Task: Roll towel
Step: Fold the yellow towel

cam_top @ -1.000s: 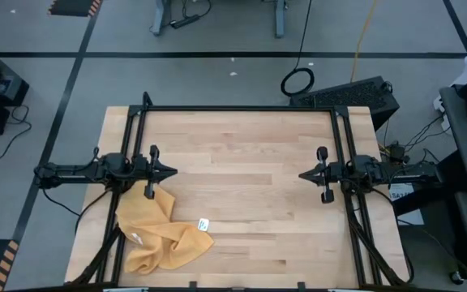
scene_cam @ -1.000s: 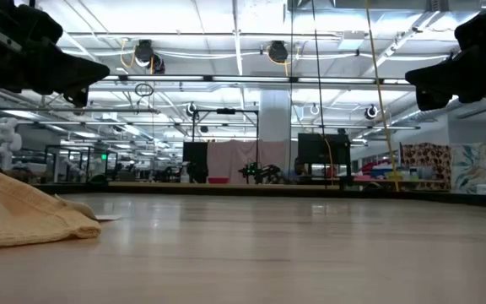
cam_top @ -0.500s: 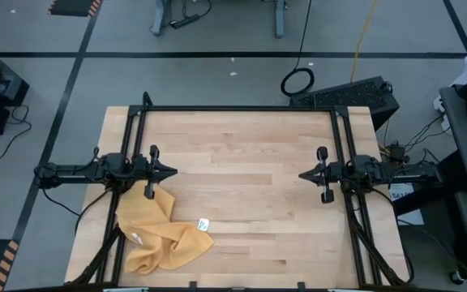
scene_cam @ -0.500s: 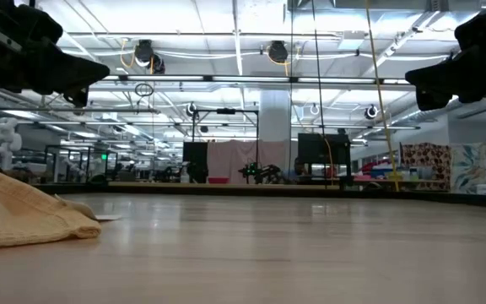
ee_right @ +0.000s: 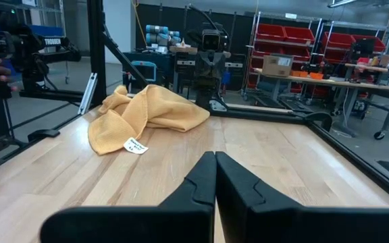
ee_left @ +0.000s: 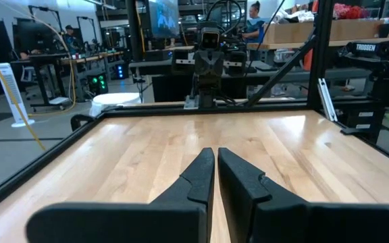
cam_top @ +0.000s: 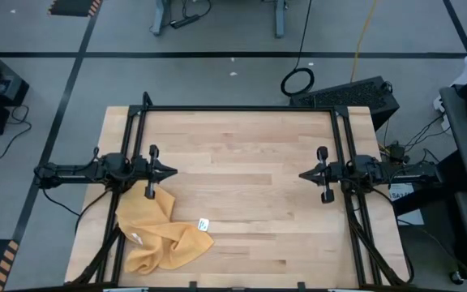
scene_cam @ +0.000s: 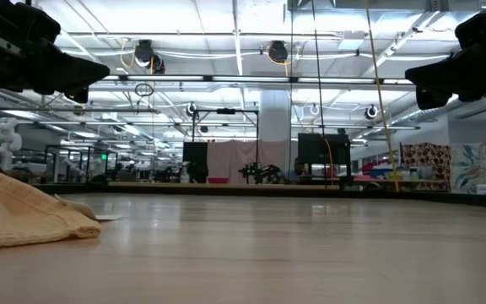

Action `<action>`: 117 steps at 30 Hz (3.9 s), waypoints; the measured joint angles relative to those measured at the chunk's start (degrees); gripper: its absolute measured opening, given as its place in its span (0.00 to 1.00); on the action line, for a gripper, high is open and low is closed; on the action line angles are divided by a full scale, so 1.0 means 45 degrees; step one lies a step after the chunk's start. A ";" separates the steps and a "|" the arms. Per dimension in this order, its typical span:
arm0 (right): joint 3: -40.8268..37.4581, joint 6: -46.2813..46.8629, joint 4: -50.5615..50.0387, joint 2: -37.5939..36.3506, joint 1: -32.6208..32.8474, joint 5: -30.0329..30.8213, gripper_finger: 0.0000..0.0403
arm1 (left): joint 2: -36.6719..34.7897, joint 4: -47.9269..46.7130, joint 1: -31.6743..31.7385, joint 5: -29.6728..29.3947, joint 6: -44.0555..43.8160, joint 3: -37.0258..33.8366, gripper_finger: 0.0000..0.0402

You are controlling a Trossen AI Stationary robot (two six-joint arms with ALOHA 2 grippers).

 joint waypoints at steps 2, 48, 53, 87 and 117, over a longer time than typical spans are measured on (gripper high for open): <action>0.0000 0.0000 -0.0005 -0.0003 0.0000 0.0003 0.00 | 0.0000 0.0003 0.0000 0.0000 -0.0006 0.0000 0.07; 0.0000 0.3517 -0.0164 0.0221 0.0000 0.0005 0.00 | 1.3596 -0.5835 -0.3894 -0.1070 -0.5057 1.2116 0.03; 0.0000 0.3342 -0.0175 0.0580 0.0000 0.0005 0.00 | 1.5131 -0.7869 -0.4627 -0.1273 -0.7970 1.2116 0.09; 0.0000 0.3725 -0.0044 0.1302 0.0000 0.0699 0.00 | 2.1444 -0.8951 -0.6588 0.0109 -0.8791 1.2116 0.49; 0.0000 0.4837 0.2448 0.1934 0.0975 0.0794 0.00 | 1.9729 -0.4867 -0.3745 -0.6006 -0.2414 1.2519 0.02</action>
